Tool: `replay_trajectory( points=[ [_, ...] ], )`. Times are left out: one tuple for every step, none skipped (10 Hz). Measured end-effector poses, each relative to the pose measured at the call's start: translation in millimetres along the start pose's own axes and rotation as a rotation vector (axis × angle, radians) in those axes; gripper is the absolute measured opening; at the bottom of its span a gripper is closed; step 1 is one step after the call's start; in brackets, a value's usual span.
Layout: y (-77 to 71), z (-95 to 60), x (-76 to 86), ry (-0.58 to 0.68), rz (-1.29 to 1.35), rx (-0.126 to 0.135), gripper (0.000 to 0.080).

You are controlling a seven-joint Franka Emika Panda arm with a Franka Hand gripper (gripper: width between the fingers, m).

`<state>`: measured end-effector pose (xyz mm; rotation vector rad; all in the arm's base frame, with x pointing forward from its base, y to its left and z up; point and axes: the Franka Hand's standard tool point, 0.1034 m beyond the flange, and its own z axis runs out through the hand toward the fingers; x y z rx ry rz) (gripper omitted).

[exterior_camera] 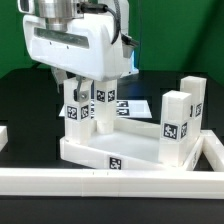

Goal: Assemble desk

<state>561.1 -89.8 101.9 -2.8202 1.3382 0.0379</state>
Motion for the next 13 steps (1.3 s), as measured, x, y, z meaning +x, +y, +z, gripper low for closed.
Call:
replay_trajectory(
  points=[
    [-0.2, 0.1, -0.6, -0.004, -0.005, -0.004, 0.0509],
    [-2.8, -2.5, -2.1, -0.02, -0.023, -0.015, 0.0509],
    [-5.4, -6.7, -3.1, -0.025, -0.032, -0.016, 0.0625],
    [-9.7, -12.6, -6.2, -0.037, -0.048, -0.021, 0.0643],
    [-16.5, -20.8, -12.1, -0.062, -0.066, -0.029, 0.0648],
    [-22.4, -27.6, -15.6, -0.072, -0.073, -0.025, 0.0648],
    [-28.9, -35.0, -19.2, -0.083, -0.084, -0.022, 0.0649],
    [-33.0, -39.4, -19.5, -0.086, -0.084, -0.019, 0.0649],
    [-36.3, -39.8, -21.4, -0.085, -0.078, -0.018, 0.0649],
    [-40.3, -37.4, -26.3, -0.086, -0.065, -0.022, 0.0649],
    [-39.8, -36.8, -26.2, -0.087, -0.071, -0.023, 0.0649],
    [-39.4, -36.8, -25.7, -0.086, -0.07, -0.023, 0.0649],
    [-39.5, -36.6, -26.0, -0.087, -0.071, -0.023, 0.0649]
  ],
)
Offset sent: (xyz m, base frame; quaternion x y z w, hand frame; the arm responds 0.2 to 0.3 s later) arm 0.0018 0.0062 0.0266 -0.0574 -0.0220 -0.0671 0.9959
